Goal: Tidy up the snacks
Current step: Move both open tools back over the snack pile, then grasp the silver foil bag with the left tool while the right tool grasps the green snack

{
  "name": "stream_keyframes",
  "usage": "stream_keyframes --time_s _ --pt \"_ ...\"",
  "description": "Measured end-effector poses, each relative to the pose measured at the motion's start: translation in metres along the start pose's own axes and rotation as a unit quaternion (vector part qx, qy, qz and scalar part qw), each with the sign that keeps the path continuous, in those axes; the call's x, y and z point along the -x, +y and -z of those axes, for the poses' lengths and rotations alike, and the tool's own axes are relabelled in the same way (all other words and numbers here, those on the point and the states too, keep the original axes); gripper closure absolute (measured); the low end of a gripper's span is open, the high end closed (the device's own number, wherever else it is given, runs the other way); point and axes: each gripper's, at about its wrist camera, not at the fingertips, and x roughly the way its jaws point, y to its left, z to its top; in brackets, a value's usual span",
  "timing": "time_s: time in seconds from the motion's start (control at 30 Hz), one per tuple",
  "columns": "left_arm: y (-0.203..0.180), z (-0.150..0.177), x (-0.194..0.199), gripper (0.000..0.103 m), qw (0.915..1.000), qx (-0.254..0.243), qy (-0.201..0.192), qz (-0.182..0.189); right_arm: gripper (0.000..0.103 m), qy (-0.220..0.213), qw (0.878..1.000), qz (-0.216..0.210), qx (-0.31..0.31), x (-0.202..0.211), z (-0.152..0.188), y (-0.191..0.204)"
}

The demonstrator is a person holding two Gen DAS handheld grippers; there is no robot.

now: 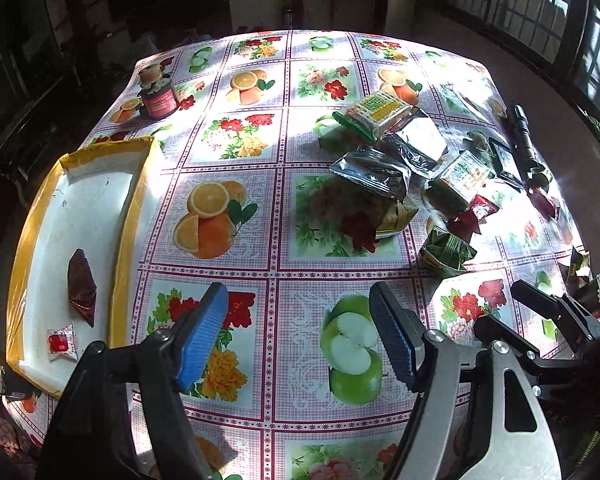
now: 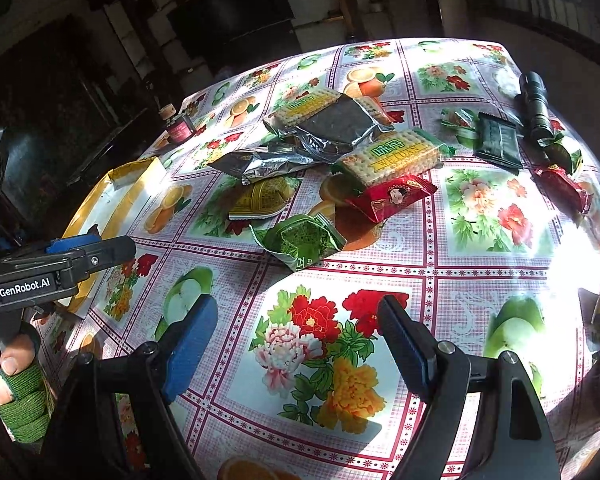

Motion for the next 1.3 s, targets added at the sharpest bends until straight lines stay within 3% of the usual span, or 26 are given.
stream_keyframes --time_s 0.4,0.47,0.63,0.9,1.0,1.07,1.3 --pt "-0.033 -0.065 -0.037 0.028 0.998 -0.031 0.01 0.054 0.021 0.007 1.0 -0.002 0.028 -0.026 -0.03 0.001" --pt "-0.042 -0.075 -0.043 0.024 0.9964 -0.048 0.008 0.069 0.021 0.014 0.999 -0.001 0.029 -0.031 -0.032 0.0" --pt "-0.059 -0.092 -0.074 0.021 0.9956 -0.075 0.023 0.051 0.021 0.024 0.999 -0.004 0.026 -0.045 -0.036 -0.005" --pt "-0.065 -0.091 -0.116 0.023 0.9932 -0.094 0.059 0.036 0.021 0.038 0.998 0.004 0.049 -0.063 -0.042 0.001" --pt "-0.055 -0.087 -0.12 0.031 0.9934 -0.081 0.067 0.048 0.028 0.038 0.996 0.019 0.072 -0.065 -0.042 0.006" --pt "-0.047 -0.085 -0.118 0.036 0.9939 -0.07 0.067 0.052 0.048 0.036 0.996 0.02 0.077 -0.065 -0.042 0.006" --pt "-0.011 -0.069 -0.1 0.041 0.9954 -0.025 0.07 0.06 0.054 0.028 0.998 0.002 0.06 -0.051 -0.038 -0.003"
